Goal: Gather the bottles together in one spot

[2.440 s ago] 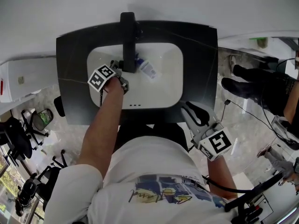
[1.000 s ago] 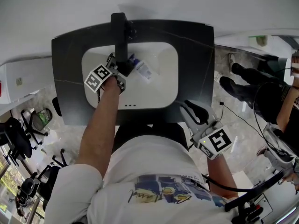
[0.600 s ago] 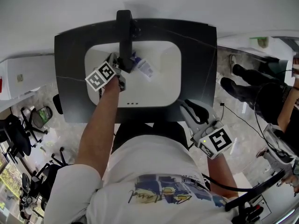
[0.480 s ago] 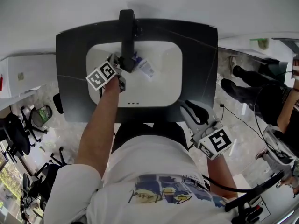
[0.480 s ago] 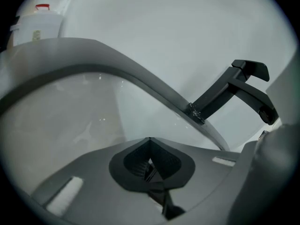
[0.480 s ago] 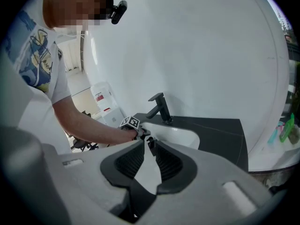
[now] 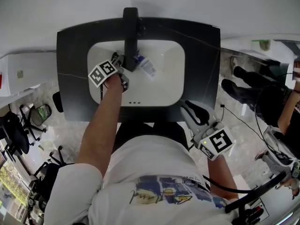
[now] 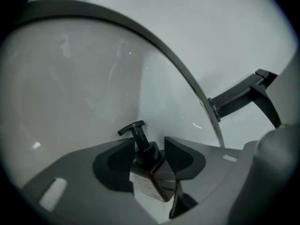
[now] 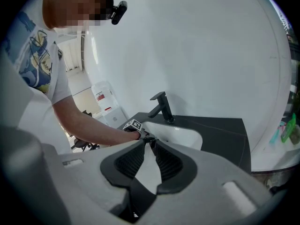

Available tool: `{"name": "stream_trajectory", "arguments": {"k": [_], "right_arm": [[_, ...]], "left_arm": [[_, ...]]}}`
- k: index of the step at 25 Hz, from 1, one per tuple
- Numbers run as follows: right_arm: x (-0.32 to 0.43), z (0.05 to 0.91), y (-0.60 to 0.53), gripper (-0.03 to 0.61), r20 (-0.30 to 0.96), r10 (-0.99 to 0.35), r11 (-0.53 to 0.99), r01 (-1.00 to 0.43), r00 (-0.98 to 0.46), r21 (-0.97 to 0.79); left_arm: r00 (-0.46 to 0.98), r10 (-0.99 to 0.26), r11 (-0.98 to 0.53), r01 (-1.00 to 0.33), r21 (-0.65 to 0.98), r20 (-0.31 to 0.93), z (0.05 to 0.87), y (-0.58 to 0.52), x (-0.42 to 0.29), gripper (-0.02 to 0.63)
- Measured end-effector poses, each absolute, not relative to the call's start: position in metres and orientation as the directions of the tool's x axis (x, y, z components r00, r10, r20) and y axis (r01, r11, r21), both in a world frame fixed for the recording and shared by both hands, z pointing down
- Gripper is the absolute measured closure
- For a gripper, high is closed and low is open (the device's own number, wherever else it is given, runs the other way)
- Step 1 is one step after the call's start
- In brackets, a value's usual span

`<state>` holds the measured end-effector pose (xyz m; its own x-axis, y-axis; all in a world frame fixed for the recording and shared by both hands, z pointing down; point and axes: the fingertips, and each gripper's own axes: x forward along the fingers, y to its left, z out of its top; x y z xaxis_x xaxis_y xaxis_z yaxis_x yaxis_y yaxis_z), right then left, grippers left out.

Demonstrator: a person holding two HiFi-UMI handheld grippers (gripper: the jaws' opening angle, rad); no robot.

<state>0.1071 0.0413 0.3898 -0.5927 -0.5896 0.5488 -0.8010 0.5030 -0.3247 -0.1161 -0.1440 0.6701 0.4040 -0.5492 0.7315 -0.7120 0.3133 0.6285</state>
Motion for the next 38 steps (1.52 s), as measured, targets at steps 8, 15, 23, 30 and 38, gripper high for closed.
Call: {"name": "stream_trajectory", "arguments": {"k": [8, 15, 23, 30, 38], "right_arm": [[0.112, 0.395, 0.040, 0.500, 0.560, -0.583, 0.496, -0.804, -0.588, -0.328], [0.116, 0.399, 0.039, 0.500, 0.569, -0.581, 0.486, -0.809, -0.582, -0.332], [0.119, 0.398, 0.036, 0.500, 0.564, -0.590, 0.482, -0.813, -0.577, -0.327], [0.117, 0.393, 0.031, 0.500, 0.555, -0.599, 0.485, -0.813, -0.577, -0.321], [0.112, 0.387, 0.033, 0.500, 0.544, -0.606, 0.491, -0.811, -0.580, -0.318]], "left_arm": [[0.387, -0.530, 0.432, -0.642, 0.633, 0.755, 0.692, -0.155, -0.120, 0.411], [0.400, -0.525, 0.495, -0.574, 0.652, 0.751, 0.704, -0.163, -0.117, 0.431], [0.429, -0.561, 0.438, -0.572, 0.693, 0.709, 0.696, -0.167, -0.112, 0.452], [0.445, -0.606, 0.304, -0.637, 0.708, 0.660, 0.670, -0.167, -0.105, 0.469], [0.446, -0.633, 0.111, -0.757, 0.644, 0.633, 0.639, -0.166, -0.105, 0.517]]}}
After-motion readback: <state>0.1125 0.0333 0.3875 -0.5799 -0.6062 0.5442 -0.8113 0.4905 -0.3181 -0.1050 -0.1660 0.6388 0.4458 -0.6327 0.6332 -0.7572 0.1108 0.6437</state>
